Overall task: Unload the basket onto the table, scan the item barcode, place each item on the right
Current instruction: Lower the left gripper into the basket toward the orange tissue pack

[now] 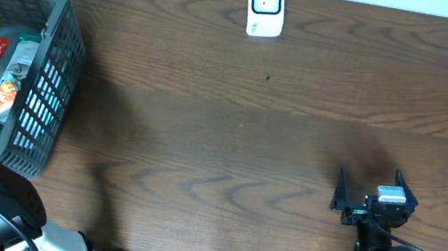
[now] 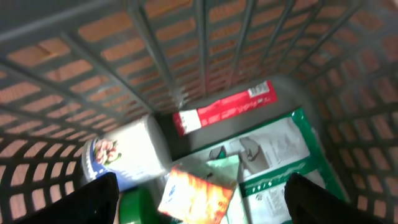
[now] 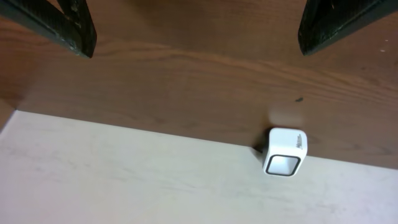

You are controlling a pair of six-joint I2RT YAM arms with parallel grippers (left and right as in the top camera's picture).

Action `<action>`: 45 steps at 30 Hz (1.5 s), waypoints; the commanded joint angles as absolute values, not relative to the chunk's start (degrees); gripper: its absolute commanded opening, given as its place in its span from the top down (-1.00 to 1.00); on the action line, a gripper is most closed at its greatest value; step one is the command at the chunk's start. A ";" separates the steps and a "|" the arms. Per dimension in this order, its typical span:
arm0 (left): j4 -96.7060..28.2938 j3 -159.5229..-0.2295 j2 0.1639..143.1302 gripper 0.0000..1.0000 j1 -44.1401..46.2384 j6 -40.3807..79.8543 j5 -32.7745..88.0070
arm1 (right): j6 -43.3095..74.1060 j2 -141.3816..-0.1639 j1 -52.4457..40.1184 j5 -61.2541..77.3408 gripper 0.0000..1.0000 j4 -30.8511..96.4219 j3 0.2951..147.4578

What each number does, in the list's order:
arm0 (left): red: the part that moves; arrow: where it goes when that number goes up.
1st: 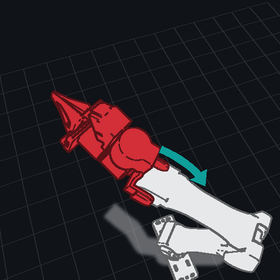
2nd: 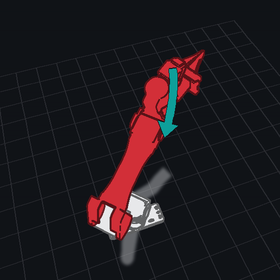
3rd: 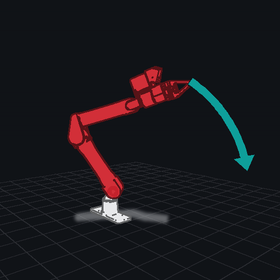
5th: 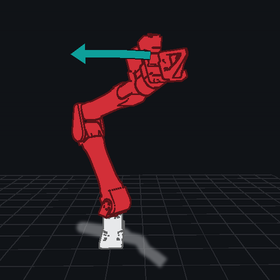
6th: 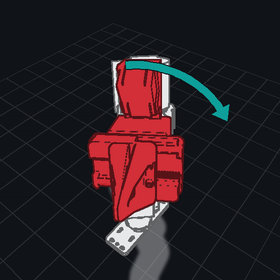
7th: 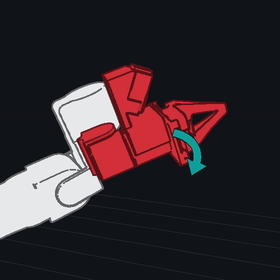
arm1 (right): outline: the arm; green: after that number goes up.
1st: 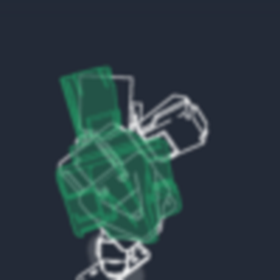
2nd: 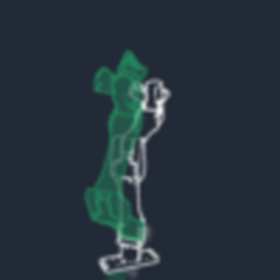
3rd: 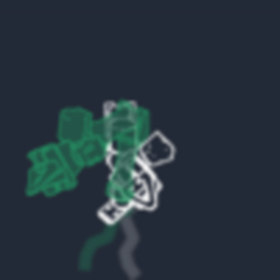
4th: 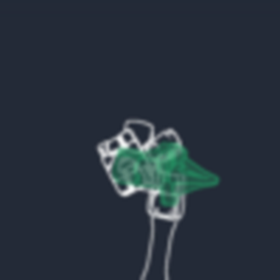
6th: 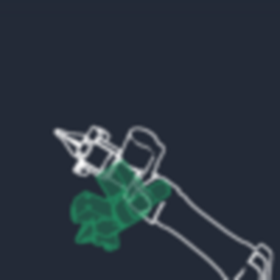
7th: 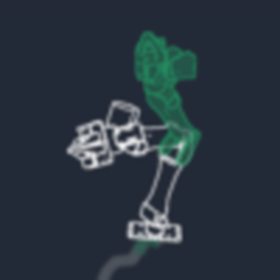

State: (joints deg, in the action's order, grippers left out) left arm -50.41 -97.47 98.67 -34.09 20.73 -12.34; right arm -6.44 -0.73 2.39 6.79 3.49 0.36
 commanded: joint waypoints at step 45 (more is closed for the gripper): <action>-50.00 -97.71 99.04 -0.83 -34.33 21.74 0.71 | -5.63 -0.75 2.63 6.94 -0.99 3.68 0.32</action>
State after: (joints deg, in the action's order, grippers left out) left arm -49.76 -97.47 98.70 -34.09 19.99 0.12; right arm -6.44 -0.73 2.39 6.76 3.49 0.36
